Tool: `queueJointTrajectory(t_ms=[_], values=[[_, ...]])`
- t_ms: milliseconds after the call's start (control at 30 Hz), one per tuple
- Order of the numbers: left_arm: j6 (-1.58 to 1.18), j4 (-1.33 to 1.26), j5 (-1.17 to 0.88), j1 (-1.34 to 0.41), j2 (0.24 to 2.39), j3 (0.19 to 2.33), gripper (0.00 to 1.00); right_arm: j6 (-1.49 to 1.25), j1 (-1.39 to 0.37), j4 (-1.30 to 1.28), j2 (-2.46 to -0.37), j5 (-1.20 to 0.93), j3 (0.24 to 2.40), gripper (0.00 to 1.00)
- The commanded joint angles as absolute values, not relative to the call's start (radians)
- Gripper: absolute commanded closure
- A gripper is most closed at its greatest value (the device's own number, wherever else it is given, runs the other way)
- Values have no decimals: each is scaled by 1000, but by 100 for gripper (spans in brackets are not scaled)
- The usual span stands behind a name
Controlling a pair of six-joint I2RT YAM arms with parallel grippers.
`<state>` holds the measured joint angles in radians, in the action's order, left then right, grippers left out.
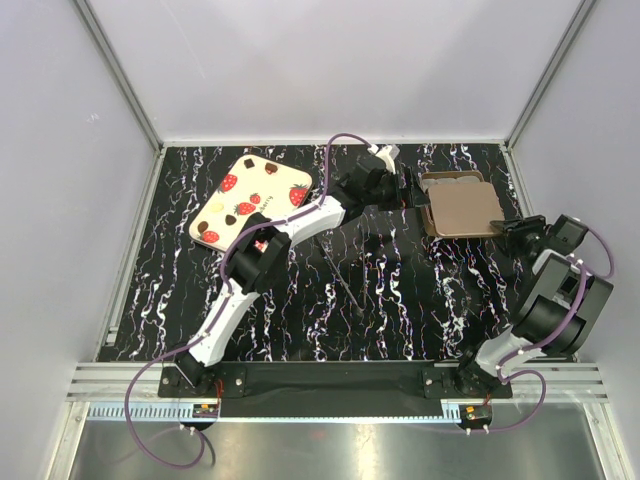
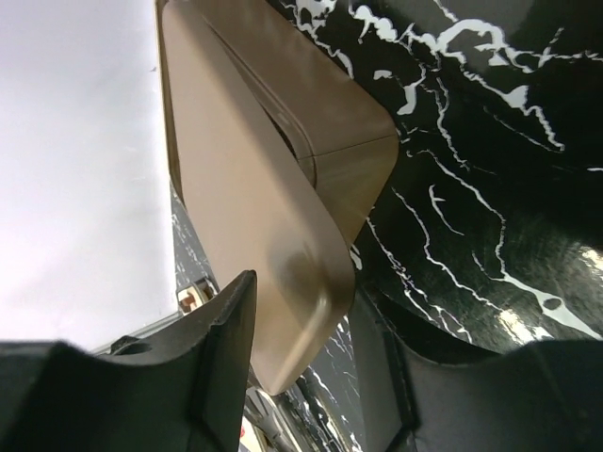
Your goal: Pack the chocolate
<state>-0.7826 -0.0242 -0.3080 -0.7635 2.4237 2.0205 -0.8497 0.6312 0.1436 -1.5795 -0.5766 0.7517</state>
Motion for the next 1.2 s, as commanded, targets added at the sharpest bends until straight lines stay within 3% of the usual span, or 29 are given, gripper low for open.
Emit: queueJointTrajectory(t_ms=[0,233,500,700,1167], values=[[-764,-87,-310,-769,2413,2049,7,-805,632,80,-1549,-534,801,50],[-770,-91,-313,-772,2425,2062,8,-792,635,63,-1582,-528,808,53],[-822,-101,-331,-773,2414,2010,8,-845,635,196,-1600,-561,743,88],[-827,-109,-339,-773,2421,2014,8,-893,637,307,-1643,-614,709,100],[-746,-43,-302,-770,2378,2036,7,-1218,657,856,-1628,-683,571,100]])
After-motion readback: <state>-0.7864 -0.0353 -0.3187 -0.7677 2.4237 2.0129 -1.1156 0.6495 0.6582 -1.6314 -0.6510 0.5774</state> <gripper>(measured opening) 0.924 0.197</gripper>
